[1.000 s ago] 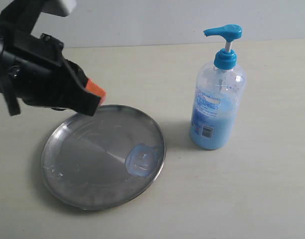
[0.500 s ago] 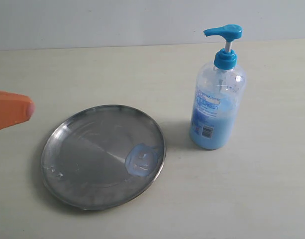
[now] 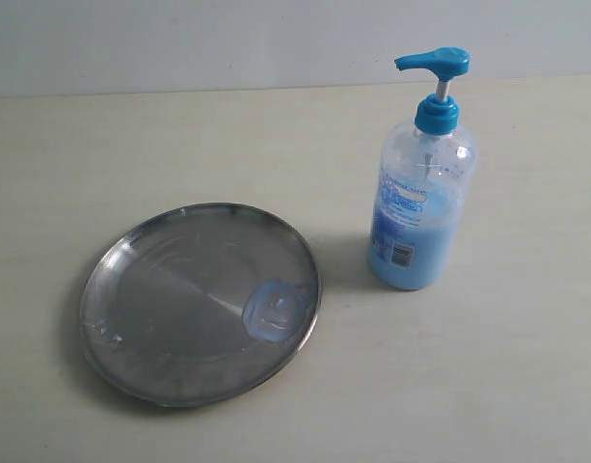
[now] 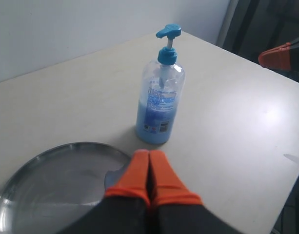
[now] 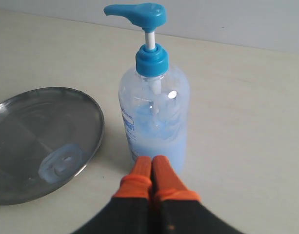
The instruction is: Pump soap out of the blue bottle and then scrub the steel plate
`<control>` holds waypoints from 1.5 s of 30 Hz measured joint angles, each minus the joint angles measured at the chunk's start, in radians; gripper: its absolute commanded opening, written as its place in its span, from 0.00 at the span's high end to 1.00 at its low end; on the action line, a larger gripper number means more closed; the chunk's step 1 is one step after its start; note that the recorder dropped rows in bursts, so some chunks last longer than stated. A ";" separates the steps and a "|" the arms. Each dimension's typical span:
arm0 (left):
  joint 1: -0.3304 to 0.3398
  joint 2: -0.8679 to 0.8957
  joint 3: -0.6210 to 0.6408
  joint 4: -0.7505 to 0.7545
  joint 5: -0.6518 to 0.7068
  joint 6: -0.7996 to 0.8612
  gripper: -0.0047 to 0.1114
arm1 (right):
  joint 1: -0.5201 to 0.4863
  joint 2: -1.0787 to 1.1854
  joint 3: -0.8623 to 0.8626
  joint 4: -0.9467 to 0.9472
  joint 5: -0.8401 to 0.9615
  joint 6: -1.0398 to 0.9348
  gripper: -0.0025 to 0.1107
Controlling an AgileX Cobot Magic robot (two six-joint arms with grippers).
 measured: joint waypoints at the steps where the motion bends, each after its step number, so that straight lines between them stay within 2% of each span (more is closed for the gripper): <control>1: 0.000 0.000 0.000 0.000 -0.002 0.000 0.95 | 0.000 0.000 0.000 0.000 0.000 0.000 0.98; 21: 0.000 0.000 0.000 0.000 -0.004 0.000 0.95 | 0.000 0.000 0.000 0.000 0.000 -0.003 0.98; 27: 0.002 -0.017 0.029 0.028 -0.064 -0.008 0.95 | 0.000 0.000 0.000 0.000 0.000 -0.003 0.98; 31: 0.049 -0.074 0.099 0.070 -0.208 -0.050 0.95 | 0.000 0.000 0.000 0.000 -0.002 -0.003 0.98; 39: 0.215 -0.257 0.259 0.162 -0.402 -0.155 0.95 | 0.000 0.000 0.000 0.000 -0.002 -0.003 0.98; 45: 0.348 -0.388 0.356 0.384 -0.436 -0.411 0.95 | 0.000 0.000 0.000 0.000 -0.002 -0.003 0.98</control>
